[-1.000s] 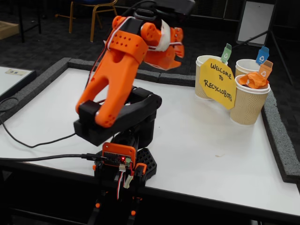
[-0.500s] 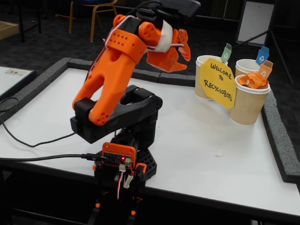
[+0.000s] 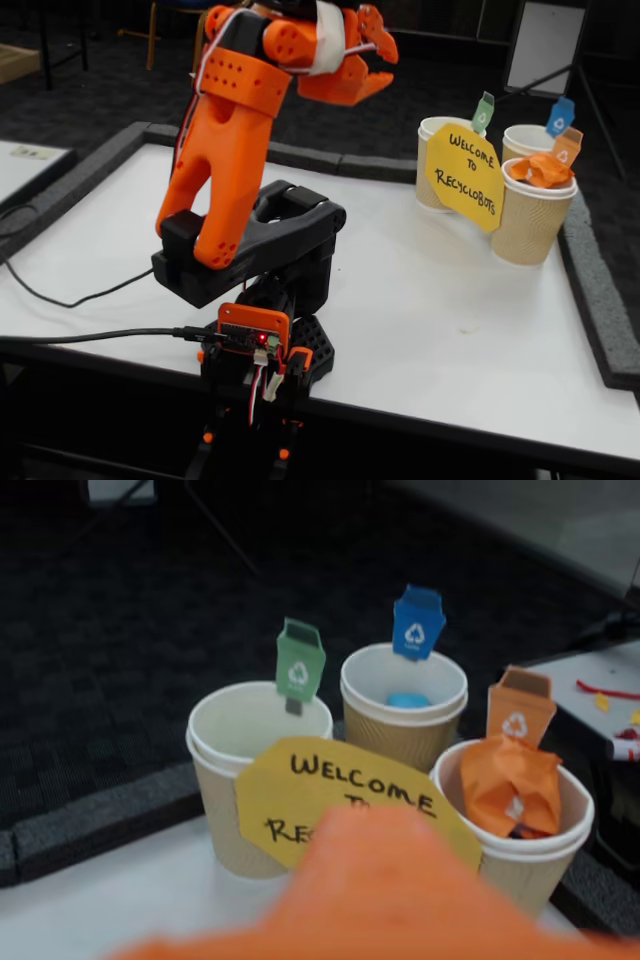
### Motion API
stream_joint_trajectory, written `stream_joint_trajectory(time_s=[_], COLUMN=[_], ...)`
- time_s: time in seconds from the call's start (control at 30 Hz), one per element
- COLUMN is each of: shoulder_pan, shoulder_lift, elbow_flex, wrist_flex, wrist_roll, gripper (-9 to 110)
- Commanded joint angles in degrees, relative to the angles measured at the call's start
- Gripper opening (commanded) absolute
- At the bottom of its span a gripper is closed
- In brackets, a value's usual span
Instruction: Sort rubbish by color.
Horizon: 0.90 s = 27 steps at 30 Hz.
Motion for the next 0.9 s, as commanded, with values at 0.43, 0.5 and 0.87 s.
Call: stream_joint_trajectory(time_s=[0.43, 0.5, 0.87], shoulder_pan=[-4.83, -6.42, -18.02], shoulder_lift=[-0.97, -0.97, -0.97], elbow_flex=[-2.72, -1.58, 7.29], wrist_flex=[1.14, 0.62, -2.81], wrist_roll=[-1.14, -1.14, -1.14], gripper=[0, 0, 0])
